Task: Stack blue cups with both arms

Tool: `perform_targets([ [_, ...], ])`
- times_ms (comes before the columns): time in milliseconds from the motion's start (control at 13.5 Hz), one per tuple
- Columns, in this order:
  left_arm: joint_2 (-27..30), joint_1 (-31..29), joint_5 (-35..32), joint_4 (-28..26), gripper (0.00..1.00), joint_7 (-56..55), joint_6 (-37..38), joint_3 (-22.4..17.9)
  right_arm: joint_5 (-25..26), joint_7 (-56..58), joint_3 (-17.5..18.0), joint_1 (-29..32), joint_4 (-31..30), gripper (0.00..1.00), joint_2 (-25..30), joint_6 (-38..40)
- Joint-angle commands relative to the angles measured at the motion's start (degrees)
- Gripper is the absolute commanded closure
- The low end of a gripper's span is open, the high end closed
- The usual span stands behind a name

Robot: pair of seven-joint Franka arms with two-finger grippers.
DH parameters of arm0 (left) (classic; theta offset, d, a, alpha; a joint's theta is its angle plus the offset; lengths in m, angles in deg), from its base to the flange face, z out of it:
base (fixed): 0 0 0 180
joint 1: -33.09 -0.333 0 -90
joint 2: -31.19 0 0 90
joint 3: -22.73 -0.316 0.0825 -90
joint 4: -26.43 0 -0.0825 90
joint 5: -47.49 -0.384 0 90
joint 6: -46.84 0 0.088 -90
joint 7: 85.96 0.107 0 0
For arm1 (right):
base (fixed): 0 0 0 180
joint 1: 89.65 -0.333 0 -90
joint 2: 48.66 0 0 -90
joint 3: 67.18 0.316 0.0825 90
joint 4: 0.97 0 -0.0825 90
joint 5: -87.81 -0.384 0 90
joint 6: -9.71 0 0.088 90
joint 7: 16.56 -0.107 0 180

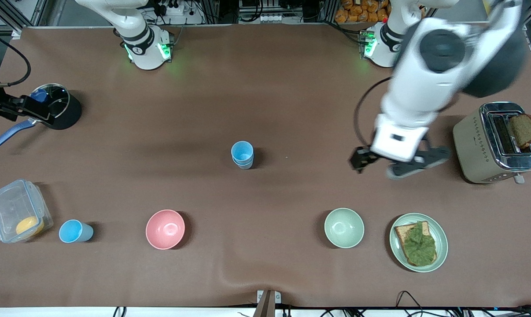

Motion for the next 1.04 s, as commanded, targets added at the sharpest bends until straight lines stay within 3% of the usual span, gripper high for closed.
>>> perform_targets([
  [0,4.49,-6.37,3.83,-3.07,0.0,13.52,2.85,0.77,1.1,0.24,0.29,0.03,1.31,0.0,-0.7,0.19],
  [296,10.73,-11.13,4.46,-8.17,0.0,28.49,6.45,0.07,1.1,0.15,0.29,0.03,1.31,0.0,-0.7,0.27],
  [593,14.42,-13.41,4.46,-9.66,0.0,34.21,11.91,-0.11,0.92,0.24,0.29,0.3,1.13,0.0,-0.7,0.45],
  [963,17.77,-12.99,7.97,-13.45,0.0,36.68,12.18,-3.19,1.01,0.15,0.29,0.29,1.13,0.0,-0.7,0.45],
])
